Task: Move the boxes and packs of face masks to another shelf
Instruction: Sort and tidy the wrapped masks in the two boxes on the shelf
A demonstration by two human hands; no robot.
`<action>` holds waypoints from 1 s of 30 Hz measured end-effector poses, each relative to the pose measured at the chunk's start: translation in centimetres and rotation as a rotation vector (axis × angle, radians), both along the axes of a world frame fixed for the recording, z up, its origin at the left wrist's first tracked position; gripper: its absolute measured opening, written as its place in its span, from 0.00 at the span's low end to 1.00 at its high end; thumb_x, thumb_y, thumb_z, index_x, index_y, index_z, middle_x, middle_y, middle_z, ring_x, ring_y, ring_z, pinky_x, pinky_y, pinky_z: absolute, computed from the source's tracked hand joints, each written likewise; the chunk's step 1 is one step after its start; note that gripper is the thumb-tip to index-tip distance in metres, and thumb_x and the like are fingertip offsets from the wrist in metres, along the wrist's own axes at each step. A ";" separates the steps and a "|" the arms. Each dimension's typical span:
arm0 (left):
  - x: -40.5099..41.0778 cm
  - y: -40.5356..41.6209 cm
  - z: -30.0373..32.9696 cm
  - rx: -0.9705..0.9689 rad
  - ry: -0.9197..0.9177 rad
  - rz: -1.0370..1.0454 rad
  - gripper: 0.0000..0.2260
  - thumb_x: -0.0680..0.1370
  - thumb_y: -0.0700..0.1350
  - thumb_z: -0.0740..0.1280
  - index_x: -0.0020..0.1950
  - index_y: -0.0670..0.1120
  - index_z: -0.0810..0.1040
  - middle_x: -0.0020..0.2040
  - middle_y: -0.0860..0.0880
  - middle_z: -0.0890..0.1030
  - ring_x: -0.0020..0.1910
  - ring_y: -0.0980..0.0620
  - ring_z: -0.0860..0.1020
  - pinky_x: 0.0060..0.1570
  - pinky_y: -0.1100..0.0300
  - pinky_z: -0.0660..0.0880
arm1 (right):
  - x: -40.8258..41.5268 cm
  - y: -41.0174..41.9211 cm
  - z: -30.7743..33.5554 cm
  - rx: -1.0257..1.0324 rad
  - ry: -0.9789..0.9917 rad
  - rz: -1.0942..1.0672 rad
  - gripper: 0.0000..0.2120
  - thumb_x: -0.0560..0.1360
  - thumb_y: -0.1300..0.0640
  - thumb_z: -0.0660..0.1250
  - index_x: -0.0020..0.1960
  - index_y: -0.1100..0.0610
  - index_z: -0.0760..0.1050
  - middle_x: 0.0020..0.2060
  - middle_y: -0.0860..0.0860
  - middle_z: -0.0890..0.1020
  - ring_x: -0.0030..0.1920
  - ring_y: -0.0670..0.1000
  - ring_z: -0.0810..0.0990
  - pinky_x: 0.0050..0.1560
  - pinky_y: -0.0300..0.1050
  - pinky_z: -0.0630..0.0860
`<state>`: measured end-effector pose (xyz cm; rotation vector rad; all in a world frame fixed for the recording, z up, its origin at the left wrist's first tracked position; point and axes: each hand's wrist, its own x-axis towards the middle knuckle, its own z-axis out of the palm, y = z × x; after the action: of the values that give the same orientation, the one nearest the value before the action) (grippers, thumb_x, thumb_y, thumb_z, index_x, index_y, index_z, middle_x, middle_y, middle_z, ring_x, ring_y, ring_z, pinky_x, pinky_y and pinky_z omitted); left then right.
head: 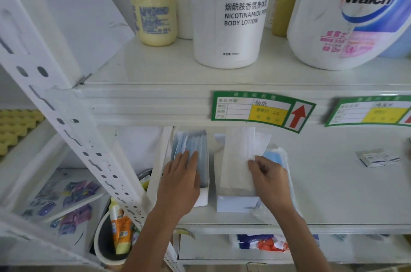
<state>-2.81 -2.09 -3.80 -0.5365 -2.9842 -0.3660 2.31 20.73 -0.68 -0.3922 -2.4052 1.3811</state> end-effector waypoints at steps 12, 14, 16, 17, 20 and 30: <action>0.9 -1.2 -0.4 0.141 0.126 -0.105 0.26 0.85 0.57 0.44 0.80 0.52 0.64 0.83 0.49 0.55 0.83 0.47 0.46 0.80 0.40 0.46 | -0.3 0.3 2.4 0.242 -0.082 0.063 0.17 0.80 0.62 0.61 0.63 0.46 0.75 0.24 0.51 0.72 0.27 0.46 0.71 0.29 0.41 0.69; 1.5 -0.5 0.1 0.227 0.192 -0.164 0.23 0.85 0.53 0.49 0.74 0.50 0.73 0.79 0.48 0.66 0.81 0.47 0.56 0.78 0.40 0.54 | -0.8 -0.2 2.6 0.239 -0.161 0.084 0.30 0.81 0.59 0.60 0.81 0.52 0.56 0.32 0.58 0.78 0.33 0.50 0.76 0.34 0.42 0.73; 2.4 0.8 0.4 0.314 0.206 -0.226 0.19 0.85 0.51 0.54 0.71 0.49 0.76 0.73 0.49 0.75 0.77 0.49 0.66 0.76 0.42 0.61 | -1.2 -1.3 2.6 0.302 -0.187 0.129 0.36 0.81 0.56 0.59 0.82 0.50 0.43 0.37 0.57 0.79 0.39 0.54 0.77 0.40 0.47 0.77; 2.9 1.7 0.6 0.339 0.192 -0.261 0.17 0.85 0.51 0.55 0.71 0.50 0.76 0.70 0.51 0.77 0.74 0.51 0.70 0.74 0.43 0.65 | -1.4 -2.1 2.7 0.315 -0.195 0.144 0.37 0.81 0.55 0.59 0.82 0.49 0.40 0.38 0.56 0.79 0.40 0.53 0.76 0.40 0.48 0.76; 4.2 3.8 0.9 0.349 0.179 -0.319 0.16 0.84 0.53 0.56 0.68 0.51 0.75 0.62 0.55 0.82 0.63 0.55 0.78 0.71 0.46 0.69 | -2.4 -4.0 2.4 0.315 -0.211 0.163 0.37 0.80 0.56 0.57 0.81 0.48 0.40 0.37 0.53 0.75 0.36 0.47 0.71 0.30 0.39 0.65; 4.4 4.2 0.3 0.276 0.236 -0.264 0.09 0.79 0.47 0.66 0.58 0.50 0.82 0.55 0.55 0.85 0.59 0.53 0.81 0.71 0.37 0.69 | -2.7 -5.2 1.7 0.490 -0.353 0.155 0.30 0.81 0.58 0.56 0.80 0.50 0.51 0.43 0.53 0.70 0.40 0.53 0.69 0.37 0.45 0.66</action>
<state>1.61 2.09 -3.49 -0.8739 -2.5842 -0.6709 -0.35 15.53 1.01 -0.3446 -3.0041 0.7726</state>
